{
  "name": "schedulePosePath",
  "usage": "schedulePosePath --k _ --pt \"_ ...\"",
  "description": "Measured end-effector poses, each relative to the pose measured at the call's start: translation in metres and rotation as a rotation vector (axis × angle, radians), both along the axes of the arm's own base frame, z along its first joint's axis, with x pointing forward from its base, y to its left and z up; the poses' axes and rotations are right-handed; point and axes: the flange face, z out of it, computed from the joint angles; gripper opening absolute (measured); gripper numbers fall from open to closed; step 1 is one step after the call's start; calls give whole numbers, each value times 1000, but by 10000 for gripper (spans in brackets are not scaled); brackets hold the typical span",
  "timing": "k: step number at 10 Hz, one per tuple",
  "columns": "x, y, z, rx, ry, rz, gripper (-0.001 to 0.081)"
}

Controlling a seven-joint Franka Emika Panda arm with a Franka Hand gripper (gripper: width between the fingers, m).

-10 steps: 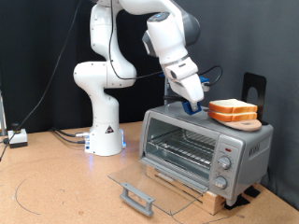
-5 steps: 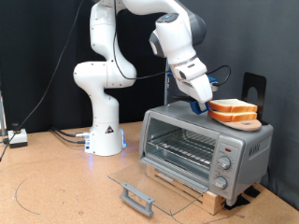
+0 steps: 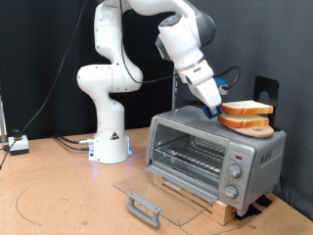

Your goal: Make a piece of toast with the oven

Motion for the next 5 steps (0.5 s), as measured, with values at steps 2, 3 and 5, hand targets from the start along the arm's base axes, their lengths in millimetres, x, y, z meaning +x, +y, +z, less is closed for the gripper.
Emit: schedulePosePath --k 2,3,5 --pt "5 -17 5 46 -17 -39 396" --pt "6 -26 9 54 -28 -50 396" --pt "6 -29 10 56 -30 -51 396"
